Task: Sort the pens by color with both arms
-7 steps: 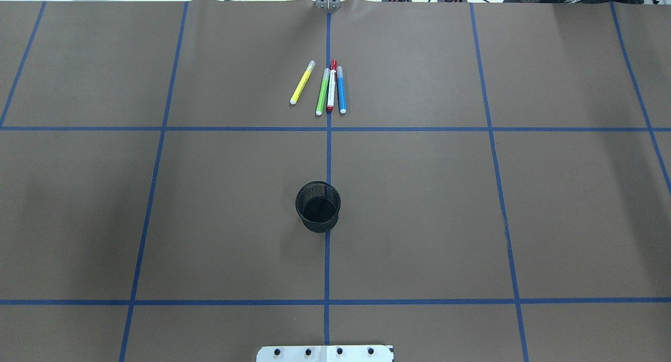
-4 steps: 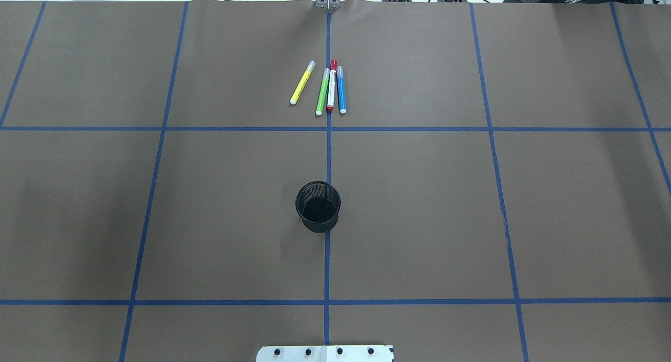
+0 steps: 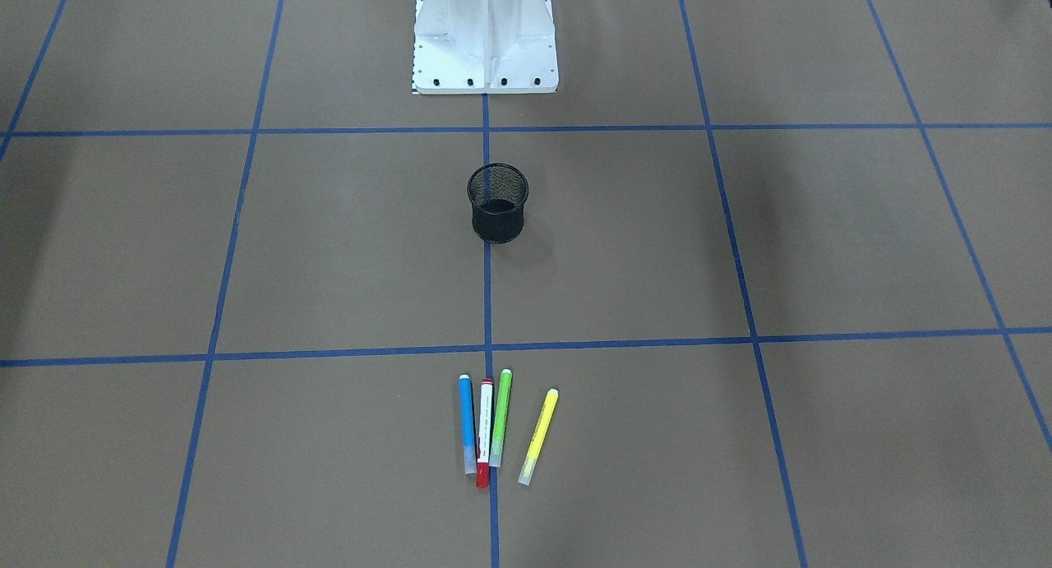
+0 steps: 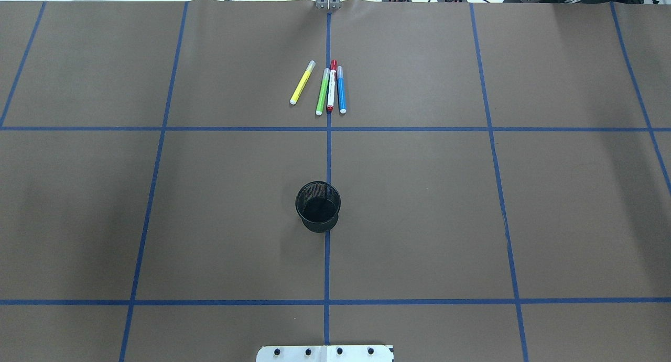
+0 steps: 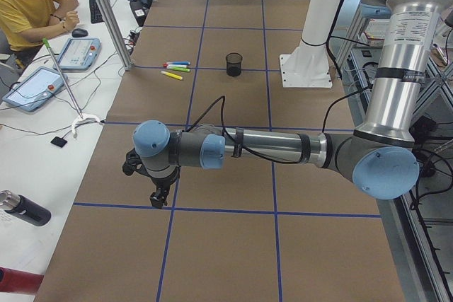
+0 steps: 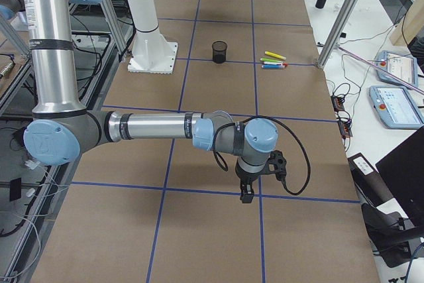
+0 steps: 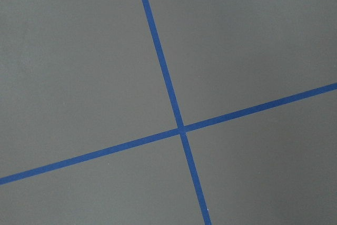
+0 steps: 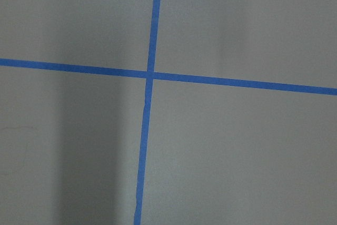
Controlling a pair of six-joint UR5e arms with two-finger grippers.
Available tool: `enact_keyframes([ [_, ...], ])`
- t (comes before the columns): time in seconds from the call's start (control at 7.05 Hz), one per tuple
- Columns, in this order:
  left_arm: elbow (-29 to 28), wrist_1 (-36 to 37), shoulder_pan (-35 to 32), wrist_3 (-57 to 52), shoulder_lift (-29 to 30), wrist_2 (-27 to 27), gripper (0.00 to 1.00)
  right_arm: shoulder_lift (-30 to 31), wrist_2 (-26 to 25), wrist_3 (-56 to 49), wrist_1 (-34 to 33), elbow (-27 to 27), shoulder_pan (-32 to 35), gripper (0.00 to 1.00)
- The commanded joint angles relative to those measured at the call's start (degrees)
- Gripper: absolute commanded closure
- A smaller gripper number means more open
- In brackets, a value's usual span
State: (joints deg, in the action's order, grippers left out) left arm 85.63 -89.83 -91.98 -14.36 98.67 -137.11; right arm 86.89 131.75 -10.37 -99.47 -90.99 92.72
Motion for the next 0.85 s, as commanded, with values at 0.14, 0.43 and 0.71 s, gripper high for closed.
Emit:
enact_keyframes([
  [0.14,0.8,0.0,0.0,0.0,-0.6,0.0,0.01,0.0,-0.1,0.0,0.2,-0.4,0.0,0.01],
  [0.43,1.4,0.0,0.0,-0.1,-1.1,0.0,0.0,0.0,-0.1,0.1,1.2,-0.1,0.0,0.01],
  [0.71,3.7,0.0,0.0,0.0,-2.5,0.0,0.0,0.0,0.0,0.1,1.2,0.0,0.0,0.01],
])
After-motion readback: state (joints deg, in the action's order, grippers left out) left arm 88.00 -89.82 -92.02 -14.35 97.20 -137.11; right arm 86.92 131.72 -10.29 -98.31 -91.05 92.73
